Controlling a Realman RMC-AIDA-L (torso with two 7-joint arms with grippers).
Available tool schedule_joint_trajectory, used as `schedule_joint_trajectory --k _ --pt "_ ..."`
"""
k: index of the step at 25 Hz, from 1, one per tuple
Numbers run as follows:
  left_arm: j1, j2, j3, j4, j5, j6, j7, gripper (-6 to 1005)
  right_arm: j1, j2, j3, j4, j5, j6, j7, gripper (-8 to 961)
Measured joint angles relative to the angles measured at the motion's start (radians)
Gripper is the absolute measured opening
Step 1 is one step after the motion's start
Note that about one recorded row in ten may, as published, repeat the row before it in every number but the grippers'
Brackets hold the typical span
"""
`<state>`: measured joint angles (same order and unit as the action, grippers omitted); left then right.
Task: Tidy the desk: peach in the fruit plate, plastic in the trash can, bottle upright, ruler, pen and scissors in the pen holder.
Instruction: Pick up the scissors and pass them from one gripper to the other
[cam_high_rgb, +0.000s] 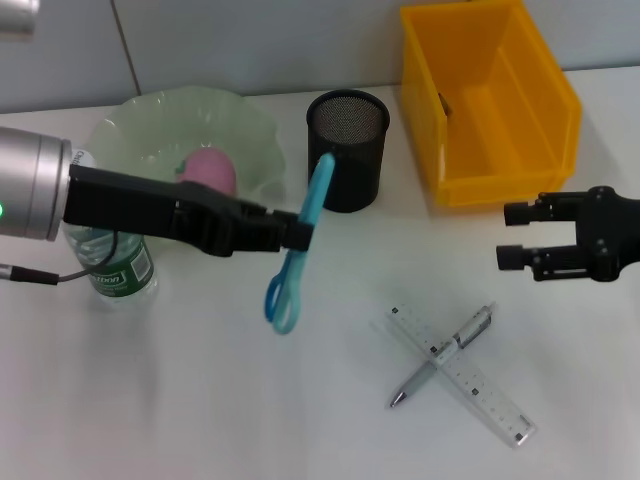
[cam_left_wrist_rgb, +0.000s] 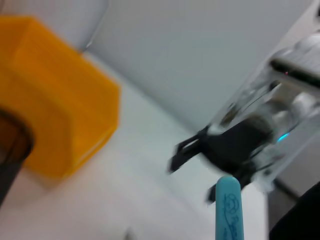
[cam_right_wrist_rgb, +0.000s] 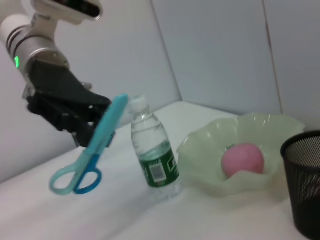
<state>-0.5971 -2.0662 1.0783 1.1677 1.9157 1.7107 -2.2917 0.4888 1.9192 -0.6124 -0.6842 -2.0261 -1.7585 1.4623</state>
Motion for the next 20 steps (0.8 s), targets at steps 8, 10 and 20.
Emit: schedule_joint_trajectory --k 8,10,20 --pt "0.073 -0.002 0.0 -0.08 -0.377 0.005 0.166 228 -0.011 0.027 0.058 -0.002 0.034 -0.013 -0.007 724" --pt "0.086 -0.003 0.0 -0.142 -0.485 0.006 0.213 228 -0.016 0.032 0.062 -0.002 0.05 -0.021 -0.011 724" --pt "0.118 -0.012 0.125 -0.502 -0.992 0.055 0.566 228 -0.033 0.067 0.067 0.0 0.103 -0.045 -0.139 724"
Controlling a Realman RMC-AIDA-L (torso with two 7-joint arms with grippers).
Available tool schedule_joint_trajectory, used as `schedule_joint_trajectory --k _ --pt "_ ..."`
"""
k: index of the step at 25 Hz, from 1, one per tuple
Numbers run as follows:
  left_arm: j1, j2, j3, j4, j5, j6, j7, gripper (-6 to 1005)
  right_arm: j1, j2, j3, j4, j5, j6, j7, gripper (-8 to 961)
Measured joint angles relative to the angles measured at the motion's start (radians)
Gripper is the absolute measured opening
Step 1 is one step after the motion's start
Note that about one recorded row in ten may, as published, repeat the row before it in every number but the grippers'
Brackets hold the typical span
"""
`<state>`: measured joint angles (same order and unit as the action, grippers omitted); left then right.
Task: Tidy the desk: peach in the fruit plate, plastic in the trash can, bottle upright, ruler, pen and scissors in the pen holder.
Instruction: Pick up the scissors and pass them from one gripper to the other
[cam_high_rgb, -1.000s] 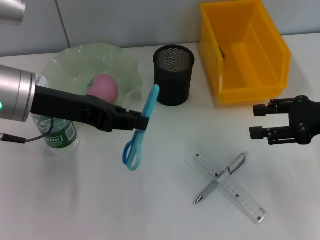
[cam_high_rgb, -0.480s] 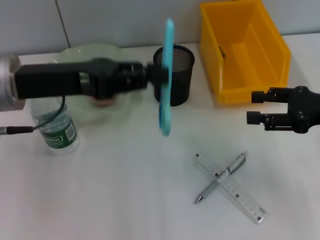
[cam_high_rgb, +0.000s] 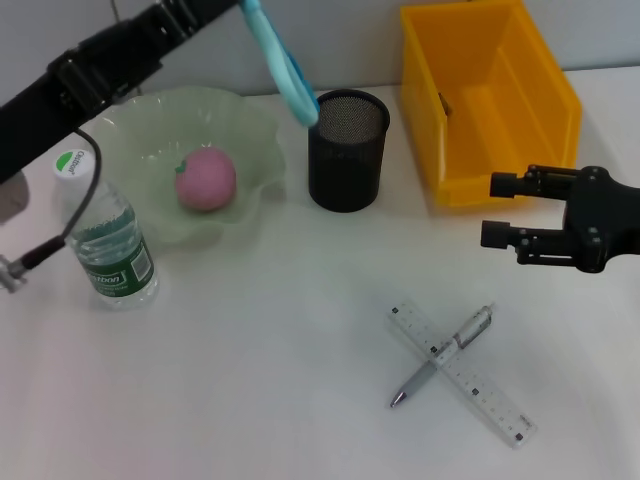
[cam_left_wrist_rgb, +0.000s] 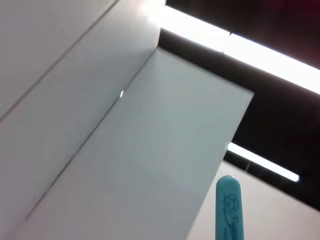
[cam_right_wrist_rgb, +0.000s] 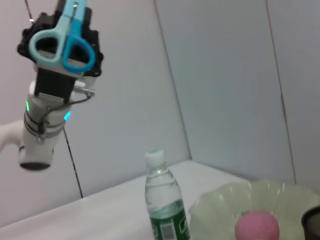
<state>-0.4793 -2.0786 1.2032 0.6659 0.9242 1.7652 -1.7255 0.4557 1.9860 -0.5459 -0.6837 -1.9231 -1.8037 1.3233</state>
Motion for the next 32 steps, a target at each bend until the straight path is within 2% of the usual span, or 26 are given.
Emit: schedule_joint_trajectory --k 4,6,7,11,13,14,18,19,21,22,23,32 --pt "-0.003 0.0 0.141 -0.076 -0.169 -0.018 0.126 228 -0.022 0.022 0.0 0.002 0.051 -0.001 -0.088 724" --pt "-0.011 -0.001 0.253 -0.121 -0.291 -0.053 0.196 227 -0.036 0.035 0.0 0.003 0.078 -0.004 -0.132 724" --pt "-0.011 -0.001 0.253 -0.121 -0.291 -0.053 0.196 227 -0.043 0.043 0.0 0.003 0.095 -0.006 -0.157 724" --pt "-0.014 -0.001 0.422 -0.129 -0.472 -0.116 0.298 227 -0.078 0.076 0.0 0.018 0.188 -0.01 -0.307 724" --pt "-0.016 -0.002 0.454 -0.128 -0.503 -0.129 0.314 227 -0.09 0.086 0.0 0.046 0.236 -0.011 -0.395 724" --pt "-0.024 -0.002 0.529 -0.129 -0.594 -0.172 0.335 227 -0.093 0.089 0.0 0.074 0.264 -0.011 -0.447 724" --pt "-0.028 -0.002 0.555 -0.129 -0.63 -0.189 0.335 227 -0.086 0.089 -0.001 0.195 0.337 -0.011 -0.628 724" --pt "-0.031 -0.001 0.6 -0.126 -0.692 -0.213 0.337 227 -0.083 0.09 -0.002 0.223 0.354 -0.012 -0.677 724" --pt "-0.031 -0.001 0.6 -0.126 -0.692 -0.213 0.337 227 -0.075 0.092 -0.005 0.272 0.382 -0.02 -0.759 724" --pt "-0.034 -0.001 0.717 -0.119 -0.849 -0.248 0.358 227 -0.069 0.092 -0.004 0.297 0.395 -0.03 -0.798 724" --pt "-0.034 -0.001 0.76 -0.119 -0.907 -0.26 0.363 227 -0.063 0.092 -0.001 0.32 0.404 -0.038 -0.83 724" --pt "-0.034 -0.001 0.929 -0.092 -1.129 -0.332 0.39 228 0.003 0.094 0.008 0.479 0.463 -0.092 -1.024 724"
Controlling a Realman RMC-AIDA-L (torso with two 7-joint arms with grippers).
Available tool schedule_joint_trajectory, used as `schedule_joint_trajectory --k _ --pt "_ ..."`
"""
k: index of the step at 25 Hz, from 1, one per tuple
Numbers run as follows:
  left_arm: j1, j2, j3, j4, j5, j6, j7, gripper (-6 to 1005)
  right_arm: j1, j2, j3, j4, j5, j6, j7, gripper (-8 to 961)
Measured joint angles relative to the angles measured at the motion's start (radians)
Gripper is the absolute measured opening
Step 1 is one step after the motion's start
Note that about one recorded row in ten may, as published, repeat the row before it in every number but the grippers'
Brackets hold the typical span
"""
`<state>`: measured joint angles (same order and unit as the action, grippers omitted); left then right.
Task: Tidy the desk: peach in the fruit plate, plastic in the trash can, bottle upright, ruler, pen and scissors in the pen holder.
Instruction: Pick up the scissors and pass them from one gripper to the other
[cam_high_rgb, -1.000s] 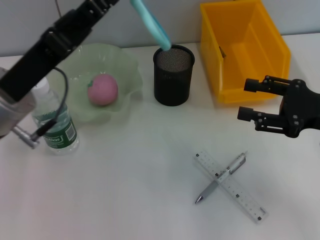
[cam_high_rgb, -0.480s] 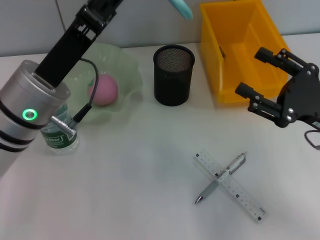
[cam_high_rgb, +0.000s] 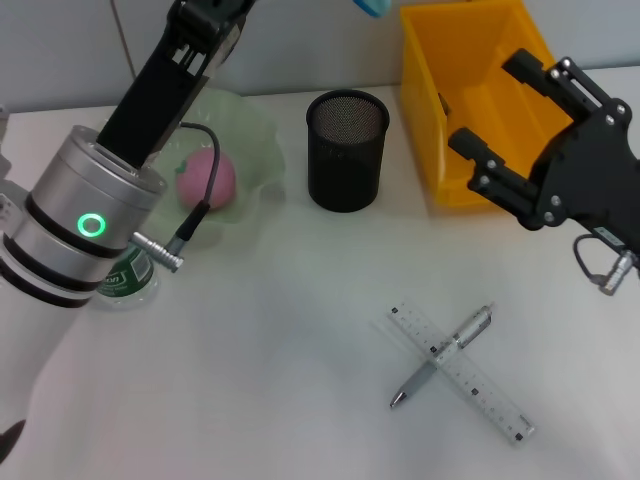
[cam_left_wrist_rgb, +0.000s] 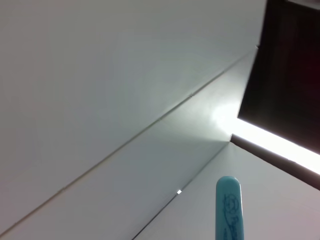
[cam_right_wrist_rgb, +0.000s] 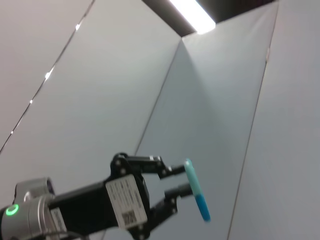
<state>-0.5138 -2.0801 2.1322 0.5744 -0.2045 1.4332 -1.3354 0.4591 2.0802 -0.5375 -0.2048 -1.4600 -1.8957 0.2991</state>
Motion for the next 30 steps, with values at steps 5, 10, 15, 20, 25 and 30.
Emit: schedule_joint_trajectory --k 5,10,15,20,25,30 --pt "0.0 0.0 0.021 0.012 -0.024 -0.025 0.001 230 0.028 0.003 0.001 0.059 0.015 -0.014 -0.091 724" --pt "0.007 0.0 0.059 0.033 -0.077 -0.057 0.02 234 0.049 0.005 0.003 0.101 0.038 -0.018 -0.161 725" --pt "0.006 0.0 0.1 0.035 -0.126 -0.062 0.049 237 0.071 0.006 0.011 0.11 0.044 -0.02 -0.175 724" --pt "0.004 0.0 0.1 0.035 -0.127 -0.067 0.049 241 0.095 0.006 0.026 0.118 0.052 -0.016 -0.184 725" --pt "0.001 0.0 0.094 0.035 -0.128 -0.069 0.051 245 0.12 0.006 0.02 0.12 0.052 -0.004 -0.19 725" --pt "0.0 0.0 0.093 0.035 -0.128 -0.083 0.051 248 0.144 0.006 0.018 0.12 0.05 0.023 -0.192 725"
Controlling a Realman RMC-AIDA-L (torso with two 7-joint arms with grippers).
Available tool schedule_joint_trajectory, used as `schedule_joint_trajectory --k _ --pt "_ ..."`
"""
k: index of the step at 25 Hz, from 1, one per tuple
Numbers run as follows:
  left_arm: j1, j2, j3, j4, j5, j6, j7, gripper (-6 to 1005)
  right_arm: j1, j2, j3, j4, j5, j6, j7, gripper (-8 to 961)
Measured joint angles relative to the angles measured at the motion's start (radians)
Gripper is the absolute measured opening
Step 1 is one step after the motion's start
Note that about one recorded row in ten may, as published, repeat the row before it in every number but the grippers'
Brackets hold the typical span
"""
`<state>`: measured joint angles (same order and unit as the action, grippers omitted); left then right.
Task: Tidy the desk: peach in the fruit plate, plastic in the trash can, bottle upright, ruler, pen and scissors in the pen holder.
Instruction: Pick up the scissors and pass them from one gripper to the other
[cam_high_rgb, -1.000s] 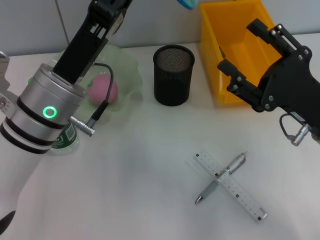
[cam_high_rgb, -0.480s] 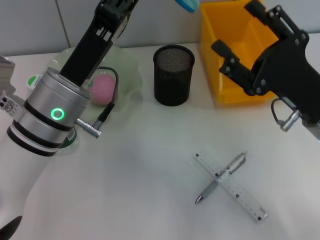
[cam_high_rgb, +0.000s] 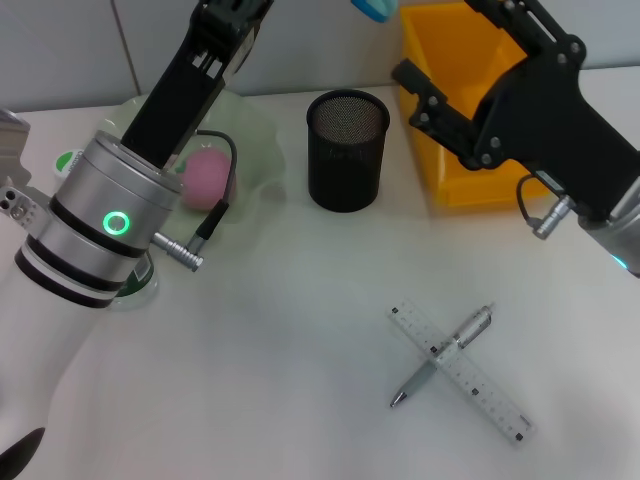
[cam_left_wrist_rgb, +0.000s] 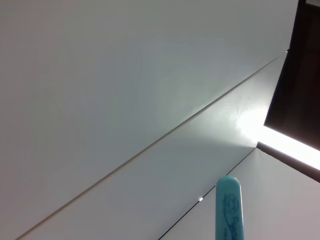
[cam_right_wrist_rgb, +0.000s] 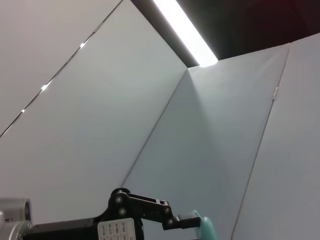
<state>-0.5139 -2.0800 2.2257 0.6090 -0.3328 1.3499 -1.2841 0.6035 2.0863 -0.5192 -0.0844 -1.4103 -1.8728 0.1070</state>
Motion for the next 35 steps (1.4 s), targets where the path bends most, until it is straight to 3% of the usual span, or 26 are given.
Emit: schedule_joint_trajectory --k 35 --pt "-0.002 0.0 0.016 0.026 -0.002 -0.023 0.04 273 0.085 0.003 -0.004 0.009 -0.002 0.067 -0.007 724"
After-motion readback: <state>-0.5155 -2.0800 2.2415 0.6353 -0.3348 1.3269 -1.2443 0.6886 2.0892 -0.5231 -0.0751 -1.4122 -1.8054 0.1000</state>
